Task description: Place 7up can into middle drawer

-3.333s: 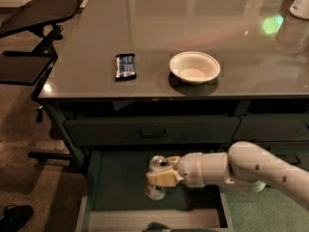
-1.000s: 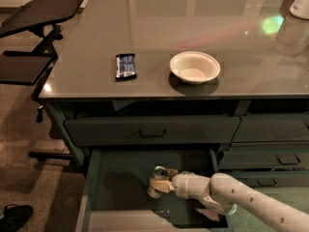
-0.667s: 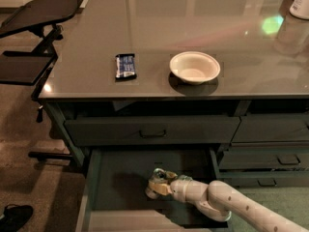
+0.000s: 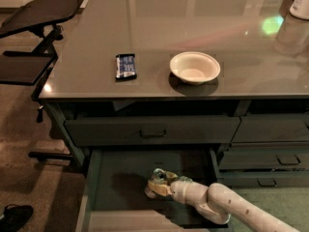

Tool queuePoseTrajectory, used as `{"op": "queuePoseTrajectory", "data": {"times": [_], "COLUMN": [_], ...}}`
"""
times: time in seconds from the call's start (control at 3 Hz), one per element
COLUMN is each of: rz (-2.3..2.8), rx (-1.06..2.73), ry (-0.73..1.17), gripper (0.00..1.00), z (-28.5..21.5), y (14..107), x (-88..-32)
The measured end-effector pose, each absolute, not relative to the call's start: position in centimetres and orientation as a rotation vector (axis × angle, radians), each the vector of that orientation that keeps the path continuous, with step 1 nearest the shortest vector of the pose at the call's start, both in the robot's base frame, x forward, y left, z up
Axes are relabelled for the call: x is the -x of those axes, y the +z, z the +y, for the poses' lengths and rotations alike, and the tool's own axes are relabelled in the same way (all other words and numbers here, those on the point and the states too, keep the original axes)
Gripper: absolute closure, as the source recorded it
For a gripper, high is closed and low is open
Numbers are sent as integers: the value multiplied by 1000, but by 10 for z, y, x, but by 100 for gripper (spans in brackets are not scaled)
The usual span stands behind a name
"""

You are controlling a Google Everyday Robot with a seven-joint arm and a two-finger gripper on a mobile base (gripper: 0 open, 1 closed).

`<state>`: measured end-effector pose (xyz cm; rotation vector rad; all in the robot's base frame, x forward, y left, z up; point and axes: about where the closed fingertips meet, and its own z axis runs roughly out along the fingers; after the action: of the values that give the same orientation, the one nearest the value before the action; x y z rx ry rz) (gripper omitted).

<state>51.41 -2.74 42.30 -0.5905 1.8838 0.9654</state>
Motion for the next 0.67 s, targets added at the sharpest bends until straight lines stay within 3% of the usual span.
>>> {"op": "queuePoseTrajectory", "data": {"times": [0.33, 0.67], "rz": [1847, 1794], "rx": [581, 608], "ry": [942, 901], "gripper": [12, 0], "z": [-32, -39], "y": [424, 439], "x": [-514, -507]}}
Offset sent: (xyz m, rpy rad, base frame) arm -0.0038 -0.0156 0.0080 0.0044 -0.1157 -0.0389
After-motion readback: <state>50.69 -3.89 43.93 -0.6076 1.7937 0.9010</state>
